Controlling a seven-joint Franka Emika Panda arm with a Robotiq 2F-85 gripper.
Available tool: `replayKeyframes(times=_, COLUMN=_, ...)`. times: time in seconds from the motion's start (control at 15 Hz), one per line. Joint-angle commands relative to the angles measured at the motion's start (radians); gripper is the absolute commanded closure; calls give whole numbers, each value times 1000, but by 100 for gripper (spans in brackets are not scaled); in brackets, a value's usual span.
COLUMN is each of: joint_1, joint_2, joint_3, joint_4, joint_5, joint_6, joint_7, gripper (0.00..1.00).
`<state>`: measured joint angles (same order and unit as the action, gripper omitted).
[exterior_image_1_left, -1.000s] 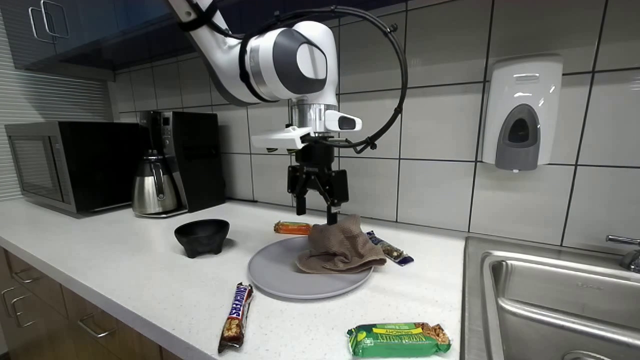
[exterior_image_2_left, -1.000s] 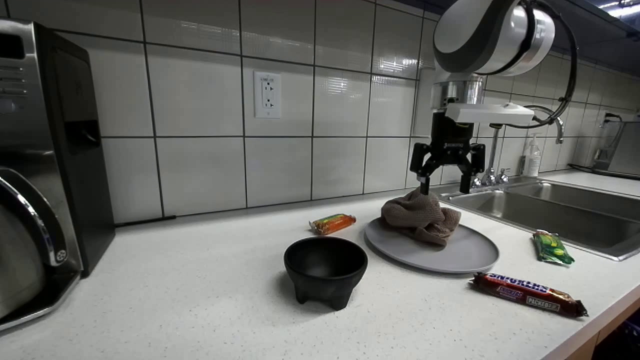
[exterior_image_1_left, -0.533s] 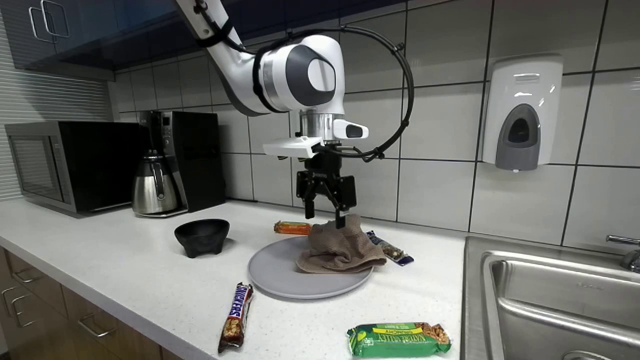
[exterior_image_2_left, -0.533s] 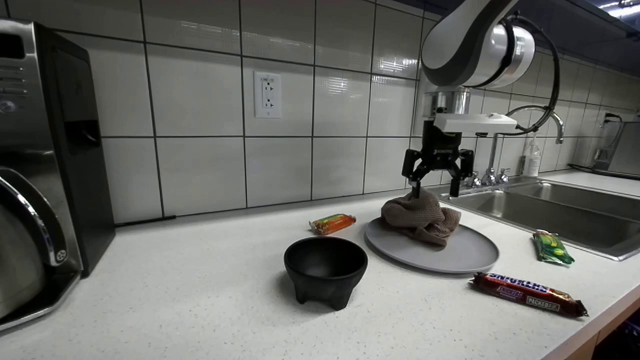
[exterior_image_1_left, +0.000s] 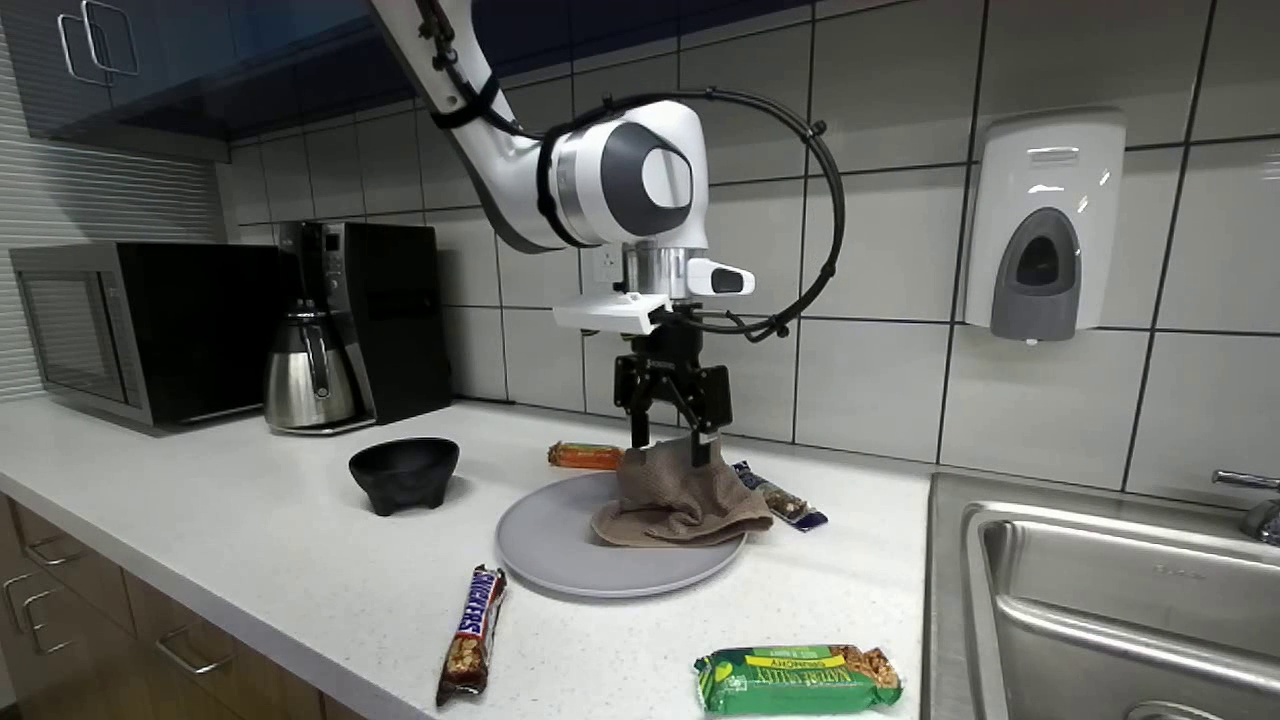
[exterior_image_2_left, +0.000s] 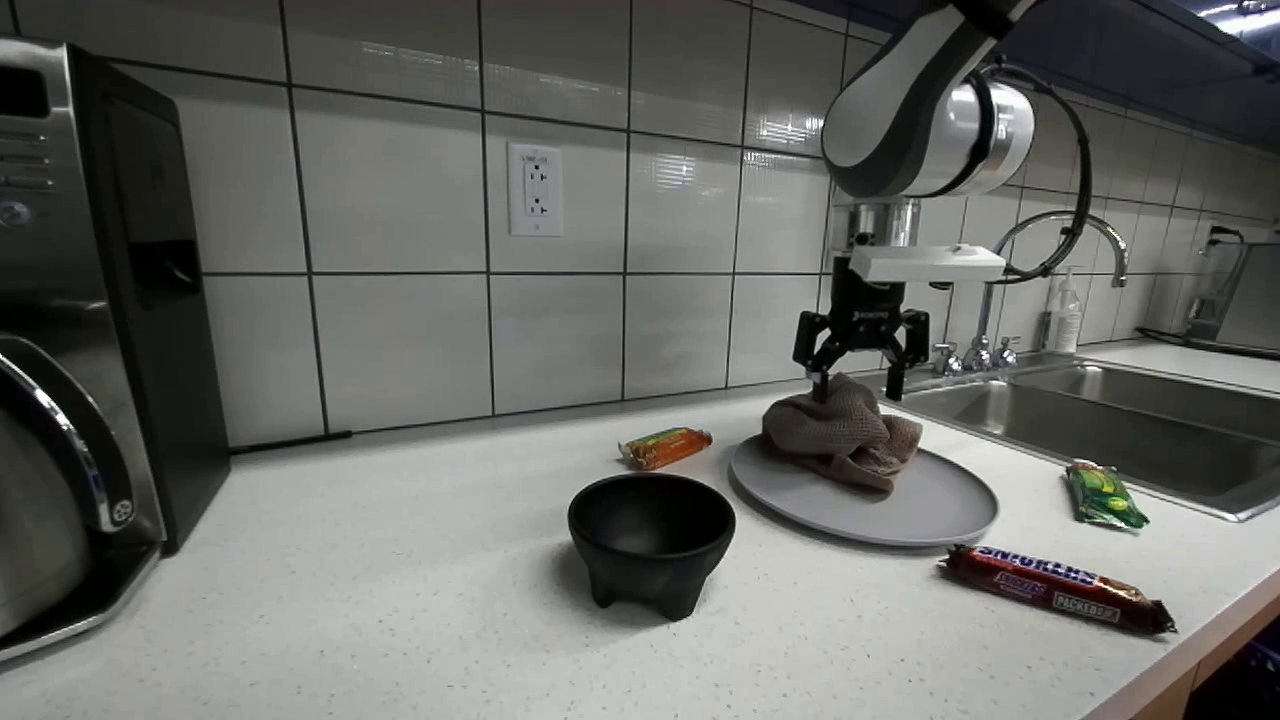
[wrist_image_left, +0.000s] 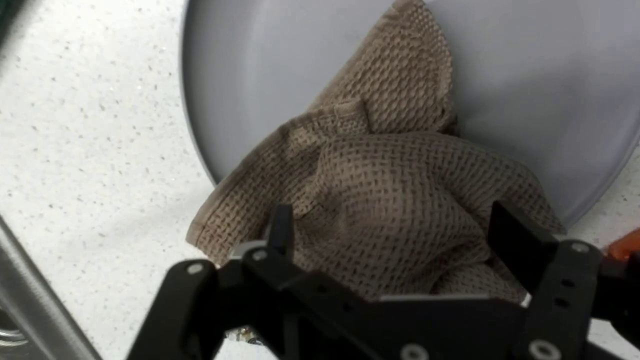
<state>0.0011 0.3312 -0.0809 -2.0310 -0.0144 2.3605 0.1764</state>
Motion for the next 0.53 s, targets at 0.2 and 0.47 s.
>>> replayKeyframes(times=0.2, joint_1=-7, joint_2=68, joint_3=-6, joint_4=86, joint_5=-5, joint_6=-19, joint_7=12, gripper=0)
replayKeyframes(times=0.47, joint_1=-13, joint_2=96, joint_3=0, joint_4=107, joint_5=15, joint_6=-49, joint_7=3, gripper=34)
